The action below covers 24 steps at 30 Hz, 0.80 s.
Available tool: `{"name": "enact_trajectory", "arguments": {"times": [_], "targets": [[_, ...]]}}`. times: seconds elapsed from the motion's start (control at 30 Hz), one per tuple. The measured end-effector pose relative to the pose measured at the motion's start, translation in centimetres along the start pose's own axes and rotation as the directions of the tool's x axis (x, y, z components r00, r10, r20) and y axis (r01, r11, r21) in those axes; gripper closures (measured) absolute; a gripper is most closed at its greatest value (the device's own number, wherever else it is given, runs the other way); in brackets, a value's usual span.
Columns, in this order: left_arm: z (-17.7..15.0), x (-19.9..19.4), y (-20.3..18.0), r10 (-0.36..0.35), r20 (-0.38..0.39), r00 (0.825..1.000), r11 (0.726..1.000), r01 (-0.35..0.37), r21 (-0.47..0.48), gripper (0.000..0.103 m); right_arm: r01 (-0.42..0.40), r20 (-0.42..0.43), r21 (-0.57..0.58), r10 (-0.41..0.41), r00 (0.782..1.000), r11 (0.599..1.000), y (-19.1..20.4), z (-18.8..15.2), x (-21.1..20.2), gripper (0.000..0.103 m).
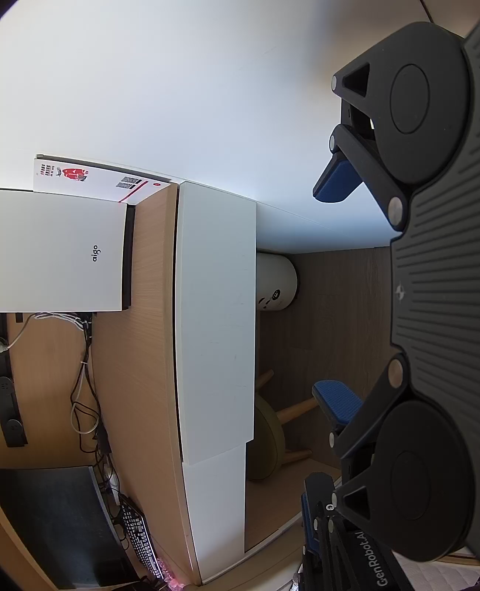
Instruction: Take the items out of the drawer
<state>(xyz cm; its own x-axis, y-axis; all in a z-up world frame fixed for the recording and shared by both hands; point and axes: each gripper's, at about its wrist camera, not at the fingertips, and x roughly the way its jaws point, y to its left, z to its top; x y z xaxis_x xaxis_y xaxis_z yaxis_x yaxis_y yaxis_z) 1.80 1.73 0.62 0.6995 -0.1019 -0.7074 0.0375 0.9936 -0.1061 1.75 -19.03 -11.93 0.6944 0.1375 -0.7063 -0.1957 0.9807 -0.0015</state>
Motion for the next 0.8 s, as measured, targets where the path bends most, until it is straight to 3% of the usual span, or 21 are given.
{"name": "enact_trajectory", "arguments": {"times": [0.8], "targets": [[0.25,-0.01,-0.41,-0.005,-0.001,1.0,1.0,0.005,0.004,0.088,-0.001,-0.004,0.0,0.001,1.0,1.0,0.04,-0.1,0.09,0.001]]}}
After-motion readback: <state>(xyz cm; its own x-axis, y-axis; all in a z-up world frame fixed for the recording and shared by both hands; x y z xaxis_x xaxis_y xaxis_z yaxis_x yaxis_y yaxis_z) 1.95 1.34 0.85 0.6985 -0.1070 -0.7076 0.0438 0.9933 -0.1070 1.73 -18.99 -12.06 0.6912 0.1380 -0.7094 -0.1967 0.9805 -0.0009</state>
